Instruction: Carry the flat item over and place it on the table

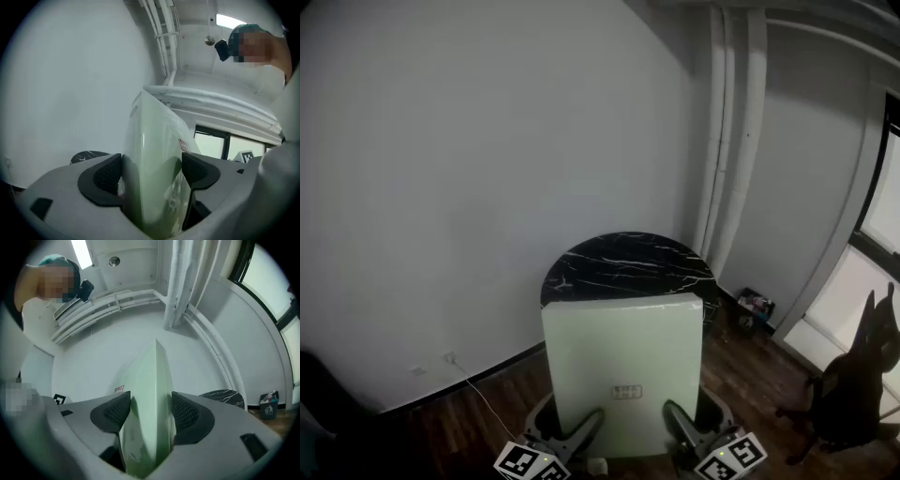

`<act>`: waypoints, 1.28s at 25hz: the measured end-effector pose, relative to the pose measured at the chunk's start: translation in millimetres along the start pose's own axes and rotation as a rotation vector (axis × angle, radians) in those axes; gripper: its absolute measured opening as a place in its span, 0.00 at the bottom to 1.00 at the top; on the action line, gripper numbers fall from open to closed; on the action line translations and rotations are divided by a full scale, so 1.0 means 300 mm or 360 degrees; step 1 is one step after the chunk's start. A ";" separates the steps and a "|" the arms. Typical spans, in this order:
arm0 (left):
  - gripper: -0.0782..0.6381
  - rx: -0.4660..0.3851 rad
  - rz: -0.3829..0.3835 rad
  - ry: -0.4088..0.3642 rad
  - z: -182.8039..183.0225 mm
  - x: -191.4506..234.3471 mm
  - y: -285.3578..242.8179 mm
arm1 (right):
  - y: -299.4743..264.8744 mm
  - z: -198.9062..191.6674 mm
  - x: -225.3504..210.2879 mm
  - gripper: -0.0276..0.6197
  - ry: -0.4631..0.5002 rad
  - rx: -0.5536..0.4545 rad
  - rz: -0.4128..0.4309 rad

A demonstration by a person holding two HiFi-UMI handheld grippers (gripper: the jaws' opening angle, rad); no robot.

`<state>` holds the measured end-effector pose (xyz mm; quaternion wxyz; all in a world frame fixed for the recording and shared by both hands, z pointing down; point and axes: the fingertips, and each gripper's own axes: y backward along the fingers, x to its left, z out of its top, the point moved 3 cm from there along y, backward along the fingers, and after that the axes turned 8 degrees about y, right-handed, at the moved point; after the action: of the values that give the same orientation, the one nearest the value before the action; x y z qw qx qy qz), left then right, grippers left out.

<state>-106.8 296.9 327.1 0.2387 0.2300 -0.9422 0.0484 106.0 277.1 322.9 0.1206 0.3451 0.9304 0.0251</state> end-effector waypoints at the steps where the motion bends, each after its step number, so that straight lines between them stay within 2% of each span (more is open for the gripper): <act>1: 0.66 0.0008 -0.0006 0.0007 -0.009 -0.018 0.010 | 0.025 0.001 0.002 0.41 -0.0004 0.0006 -0.0005; 17: 0.66 0.0010 -0.0057 0.0024 -0.059 -0.195 0.109 | 0.233 0.069 0.042 0.41 -0.0010 -0.0001 -0.0043; 27: 0.66 0.0061 -0.0109 -0.0037 -0.055 -0.190 0.041 | 0.227 0.066 -0.008 0.41 -0.0046 -0.0048 -0.0084; 32: 0.66 0.0080 -0.0110 -0.0017 -0.051 -0.121 -0.017 | 0.154 0.041 -0.041 0.41 -0.0050 -0.0027 -0.0094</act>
<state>-69.6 310.4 323.3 0.2293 0.2685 -0.9335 0.0624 147.6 303.8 319.5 0.1389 0.3167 0.9380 0.0241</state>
